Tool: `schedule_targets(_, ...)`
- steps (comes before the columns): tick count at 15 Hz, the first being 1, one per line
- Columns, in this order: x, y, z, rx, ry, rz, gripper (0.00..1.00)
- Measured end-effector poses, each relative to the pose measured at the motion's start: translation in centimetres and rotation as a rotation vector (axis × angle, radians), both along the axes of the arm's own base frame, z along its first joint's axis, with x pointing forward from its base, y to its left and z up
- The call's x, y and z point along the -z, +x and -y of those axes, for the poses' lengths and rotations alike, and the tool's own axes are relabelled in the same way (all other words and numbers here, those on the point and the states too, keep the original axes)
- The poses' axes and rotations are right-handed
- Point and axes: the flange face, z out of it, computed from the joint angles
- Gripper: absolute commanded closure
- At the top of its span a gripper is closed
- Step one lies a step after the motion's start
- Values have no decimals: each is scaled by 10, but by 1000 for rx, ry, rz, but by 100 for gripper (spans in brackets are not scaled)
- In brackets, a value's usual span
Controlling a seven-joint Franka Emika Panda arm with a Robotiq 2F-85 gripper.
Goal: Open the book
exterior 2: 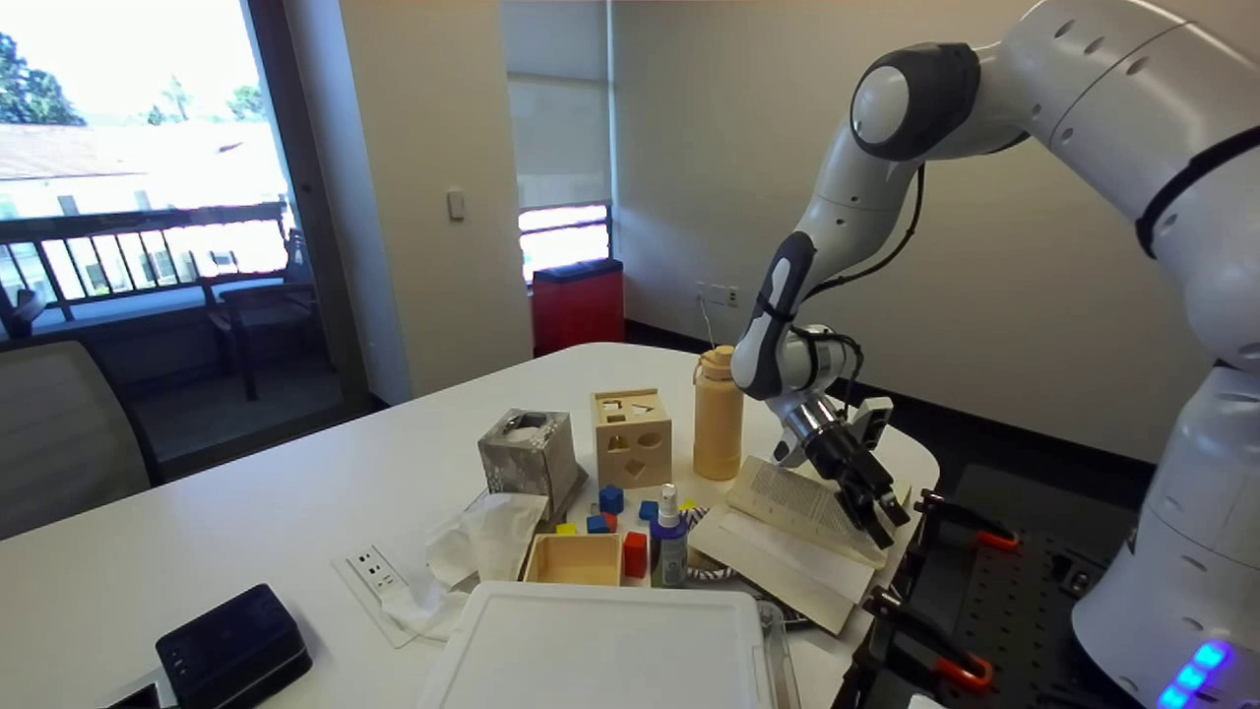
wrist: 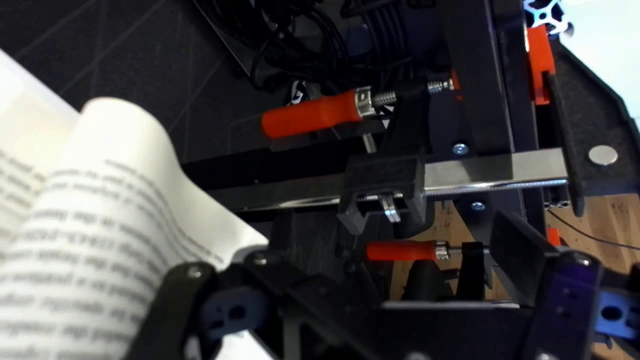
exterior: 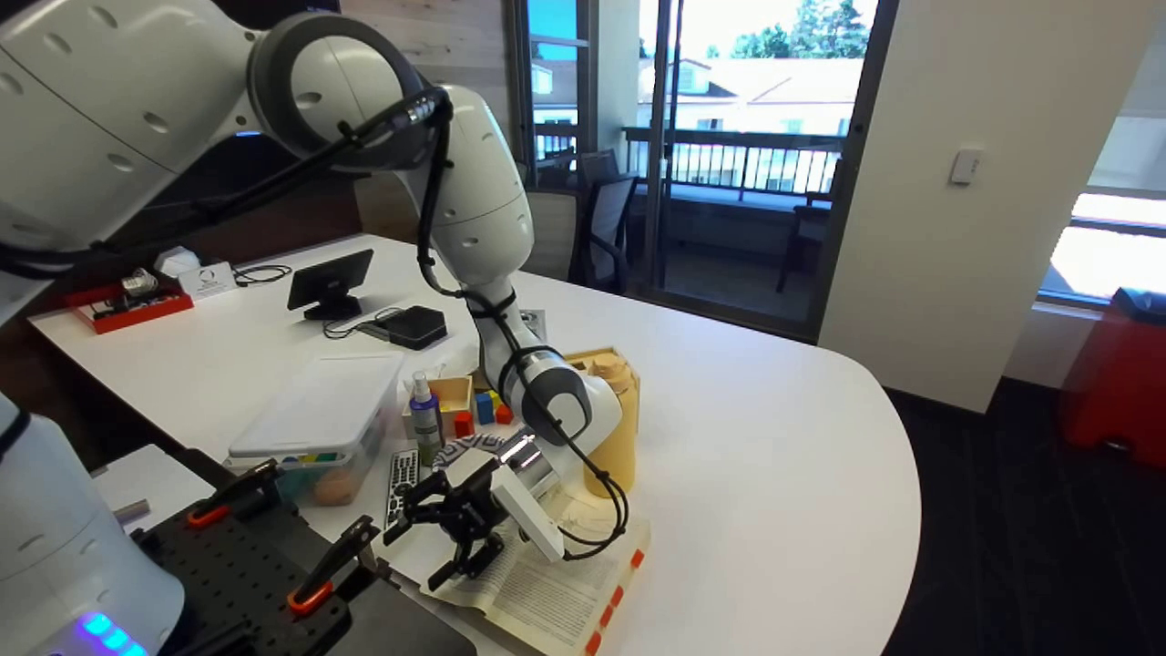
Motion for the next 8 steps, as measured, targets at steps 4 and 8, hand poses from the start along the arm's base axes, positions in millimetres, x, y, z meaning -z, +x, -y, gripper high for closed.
schedule_targets(4, -25, 6, 22, 70, -32, 51, 0)
schedule_targets(8, -58, 8, 55, 164, -118, 172, 0)
